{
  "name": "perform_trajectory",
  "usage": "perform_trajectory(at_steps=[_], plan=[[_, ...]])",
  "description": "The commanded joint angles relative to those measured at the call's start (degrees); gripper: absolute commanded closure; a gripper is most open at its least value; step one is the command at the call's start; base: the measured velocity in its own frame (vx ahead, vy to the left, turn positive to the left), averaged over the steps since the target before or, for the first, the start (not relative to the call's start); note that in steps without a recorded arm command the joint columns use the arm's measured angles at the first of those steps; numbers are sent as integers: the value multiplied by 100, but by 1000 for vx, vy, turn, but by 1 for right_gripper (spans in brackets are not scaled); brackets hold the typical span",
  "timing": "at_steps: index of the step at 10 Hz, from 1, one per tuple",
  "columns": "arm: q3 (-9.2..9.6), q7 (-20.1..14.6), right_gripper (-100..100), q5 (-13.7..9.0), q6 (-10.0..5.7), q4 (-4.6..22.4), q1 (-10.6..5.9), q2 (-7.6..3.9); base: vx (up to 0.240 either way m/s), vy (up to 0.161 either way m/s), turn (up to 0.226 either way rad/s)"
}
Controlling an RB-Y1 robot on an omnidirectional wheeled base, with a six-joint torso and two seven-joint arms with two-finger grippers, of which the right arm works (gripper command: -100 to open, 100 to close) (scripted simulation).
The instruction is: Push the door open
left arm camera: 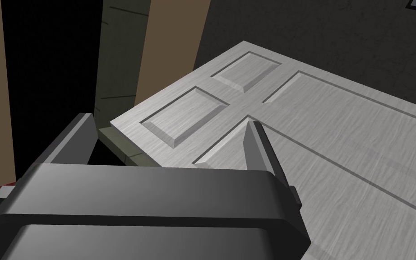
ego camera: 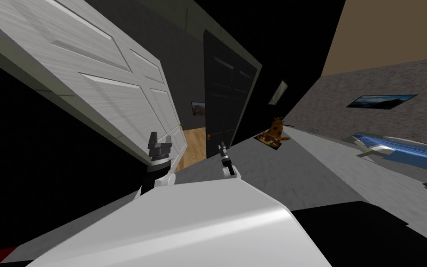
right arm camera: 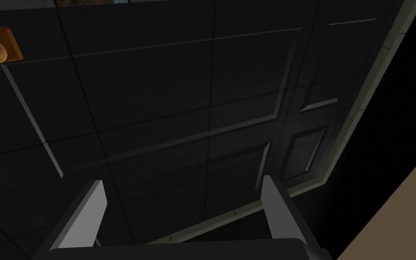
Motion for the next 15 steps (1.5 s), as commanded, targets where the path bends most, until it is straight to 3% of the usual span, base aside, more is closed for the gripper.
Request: perform_trajectory(at_steps=[1,6,7,15], plan=[[56,4,-100,23,-54,252,-87,-1,63,2,-18],[269,-16,-100,101,-298,1214,-444,-39,99,0,-25],[269,-16,-100,101,-298,1227,-444,-39,60,-3,-6],[578,-46,-100,216,-652,2637,-961,-57,93,-1,-22]])
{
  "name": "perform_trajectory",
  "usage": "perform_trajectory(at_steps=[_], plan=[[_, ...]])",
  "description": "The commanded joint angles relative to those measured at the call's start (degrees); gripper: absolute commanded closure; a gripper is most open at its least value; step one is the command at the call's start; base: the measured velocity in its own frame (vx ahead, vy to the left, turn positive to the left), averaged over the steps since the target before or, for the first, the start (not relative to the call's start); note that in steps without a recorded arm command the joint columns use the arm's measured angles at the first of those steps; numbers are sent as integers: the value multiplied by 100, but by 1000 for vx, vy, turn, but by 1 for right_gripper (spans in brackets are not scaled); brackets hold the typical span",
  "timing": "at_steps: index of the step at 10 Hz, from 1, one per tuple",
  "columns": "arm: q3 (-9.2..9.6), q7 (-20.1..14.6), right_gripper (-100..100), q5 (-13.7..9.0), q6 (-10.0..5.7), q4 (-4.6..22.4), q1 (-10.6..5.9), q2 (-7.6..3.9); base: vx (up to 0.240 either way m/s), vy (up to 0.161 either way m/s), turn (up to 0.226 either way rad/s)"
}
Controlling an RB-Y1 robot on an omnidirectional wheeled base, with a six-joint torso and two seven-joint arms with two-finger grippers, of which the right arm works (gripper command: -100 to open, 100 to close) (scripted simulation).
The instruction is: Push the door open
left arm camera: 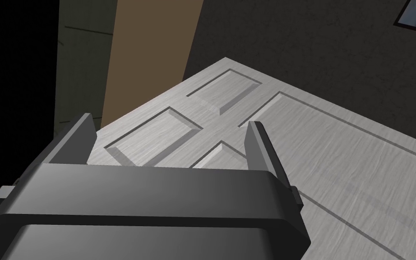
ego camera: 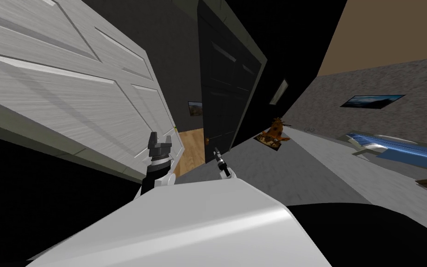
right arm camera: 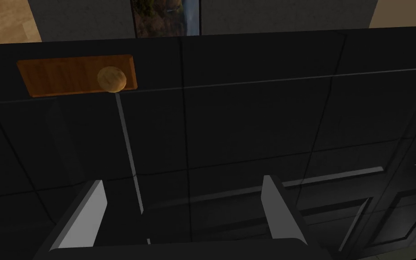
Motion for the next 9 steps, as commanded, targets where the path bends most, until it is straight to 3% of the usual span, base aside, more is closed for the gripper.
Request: perform_trajectory(at_steps=[1,9], plan=[[69,1,-100,28,-48,213,-65,5,108,8,-19],[297,-21,-100,112,-309,1259,-447,25,94,7,-16]])
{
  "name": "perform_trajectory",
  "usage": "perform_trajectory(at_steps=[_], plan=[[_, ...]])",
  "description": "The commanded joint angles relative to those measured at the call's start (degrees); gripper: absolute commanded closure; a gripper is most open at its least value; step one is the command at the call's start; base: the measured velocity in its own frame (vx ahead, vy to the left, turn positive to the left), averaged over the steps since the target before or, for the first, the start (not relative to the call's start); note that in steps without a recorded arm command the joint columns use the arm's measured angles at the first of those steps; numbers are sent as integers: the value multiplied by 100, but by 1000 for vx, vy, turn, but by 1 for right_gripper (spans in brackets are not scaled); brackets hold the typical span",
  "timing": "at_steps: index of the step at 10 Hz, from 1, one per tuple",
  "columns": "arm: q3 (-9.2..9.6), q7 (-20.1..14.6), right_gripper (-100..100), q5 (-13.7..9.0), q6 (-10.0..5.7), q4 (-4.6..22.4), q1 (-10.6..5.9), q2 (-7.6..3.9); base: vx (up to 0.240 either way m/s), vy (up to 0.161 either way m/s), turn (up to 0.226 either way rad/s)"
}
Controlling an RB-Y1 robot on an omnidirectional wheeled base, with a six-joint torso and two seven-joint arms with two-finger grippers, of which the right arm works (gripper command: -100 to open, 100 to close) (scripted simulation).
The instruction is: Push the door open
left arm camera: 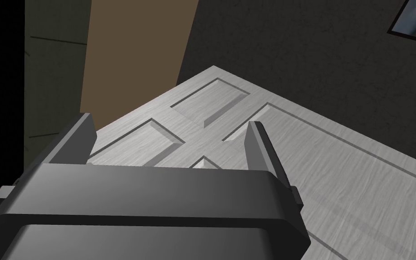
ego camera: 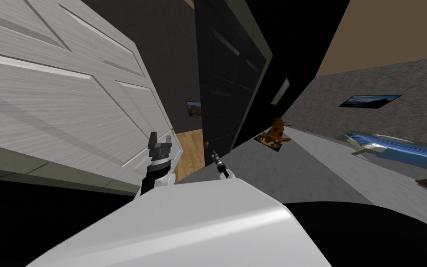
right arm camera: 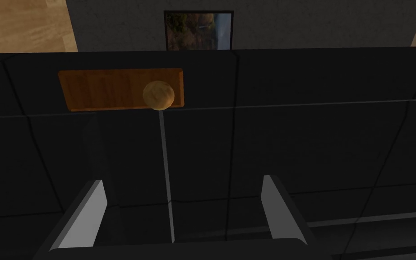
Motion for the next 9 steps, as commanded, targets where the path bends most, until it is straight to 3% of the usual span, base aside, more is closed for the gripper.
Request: perform_trajectory(at_steps=[1,6,9], plan=[[38,-1,-100,14,-62,206,-74,10,89,-1,-16],[146,-12,-100,54,-185,701,-255,34,99,3,-12],[99,33,-100,36,-171,656,-231,31,113,40,22]])
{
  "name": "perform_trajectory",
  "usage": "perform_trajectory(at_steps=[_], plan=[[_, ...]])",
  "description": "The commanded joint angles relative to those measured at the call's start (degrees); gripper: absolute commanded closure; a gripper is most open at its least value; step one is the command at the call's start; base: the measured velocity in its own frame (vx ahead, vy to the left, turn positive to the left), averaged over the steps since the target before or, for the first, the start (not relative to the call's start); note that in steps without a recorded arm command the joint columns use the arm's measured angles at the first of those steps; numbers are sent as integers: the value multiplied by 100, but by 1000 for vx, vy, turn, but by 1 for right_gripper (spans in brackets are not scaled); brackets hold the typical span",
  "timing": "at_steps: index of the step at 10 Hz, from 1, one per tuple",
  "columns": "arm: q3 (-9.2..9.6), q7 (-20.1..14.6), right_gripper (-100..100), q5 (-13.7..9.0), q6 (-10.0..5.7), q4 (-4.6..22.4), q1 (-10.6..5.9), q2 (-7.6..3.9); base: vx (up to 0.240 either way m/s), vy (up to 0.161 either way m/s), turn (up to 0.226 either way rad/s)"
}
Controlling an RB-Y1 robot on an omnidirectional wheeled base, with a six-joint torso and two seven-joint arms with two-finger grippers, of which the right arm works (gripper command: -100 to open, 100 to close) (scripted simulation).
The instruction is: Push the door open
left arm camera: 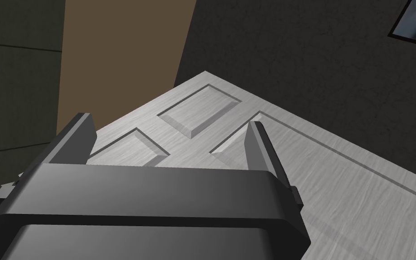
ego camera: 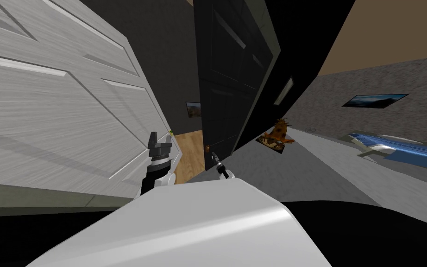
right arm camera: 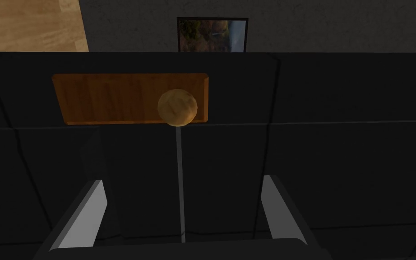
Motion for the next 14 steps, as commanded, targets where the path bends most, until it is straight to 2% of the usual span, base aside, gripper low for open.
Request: perform_trajectory(at_steps=[1,6,7,8,13,14], plan=[[-21,25,-100,-9,-7,20,-3,4,208,70,27],[-96,104,-100,-40,-24,93,-16,92,195,86,29],[-86,92,-100,-36,-27,89,-15,75,85,34,-8],[-86,92,100,-36,-27,89,-15,75,-20,-4,2],[-86,92,100,-36,-27,89,-15,75,-14,-6,2],[-149,140,100,-63,-9,109,-11,50,79,50,-29]])
